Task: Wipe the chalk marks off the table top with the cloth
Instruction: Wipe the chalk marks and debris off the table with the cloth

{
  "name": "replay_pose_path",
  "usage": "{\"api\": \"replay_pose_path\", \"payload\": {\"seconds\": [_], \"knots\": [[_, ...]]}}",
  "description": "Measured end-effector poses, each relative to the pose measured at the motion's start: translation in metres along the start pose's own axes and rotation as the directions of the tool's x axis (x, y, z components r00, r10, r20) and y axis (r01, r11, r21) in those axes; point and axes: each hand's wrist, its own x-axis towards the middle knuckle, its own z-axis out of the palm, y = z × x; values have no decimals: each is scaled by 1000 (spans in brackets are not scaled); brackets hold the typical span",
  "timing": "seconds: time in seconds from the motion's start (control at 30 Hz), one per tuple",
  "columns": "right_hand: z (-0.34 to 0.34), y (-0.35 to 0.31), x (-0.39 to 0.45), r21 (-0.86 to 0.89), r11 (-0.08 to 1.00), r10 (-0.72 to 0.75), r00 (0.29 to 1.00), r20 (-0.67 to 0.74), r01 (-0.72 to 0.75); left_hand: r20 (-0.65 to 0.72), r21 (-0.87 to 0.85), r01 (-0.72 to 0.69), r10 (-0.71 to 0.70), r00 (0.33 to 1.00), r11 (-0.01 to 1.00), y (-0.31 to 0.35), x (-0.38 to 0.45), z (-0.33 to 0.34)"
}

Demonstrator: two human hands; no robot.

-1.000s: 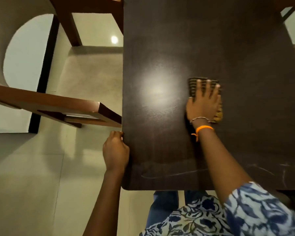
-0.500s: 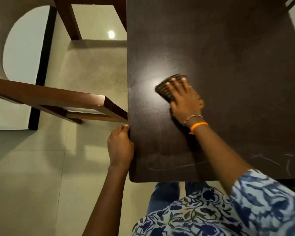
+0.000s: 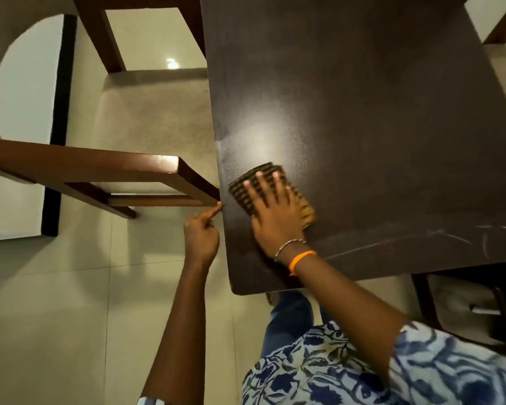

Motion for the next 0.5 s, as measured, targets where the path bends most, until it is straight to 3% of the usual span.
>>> {"api": "replay_pose_path", "payload": {"seconds": [0.13, 0.27, 0.37, 0.5], "knots": [[15, -47, -26, -27, 970, -239, 967, 93, 243, -69, -275, 219, -246, 967, 936, -20, -37, 4], [6, -8, -28, -82, 938, -329, 939, 100, 338, -126, -272, 184, -224, 966, 945, -33, -75, 11], [-8, 46, -36, -66, 960, -269, 962, 48, 272, -205, -169, 146, -180, 962, 975, -30, -94, 17], [-39, 143, -61, -108, 994, 4, 999, -33, -8, -203, -142, 160, -187, 961, 977, -21, -108, 27]]}}
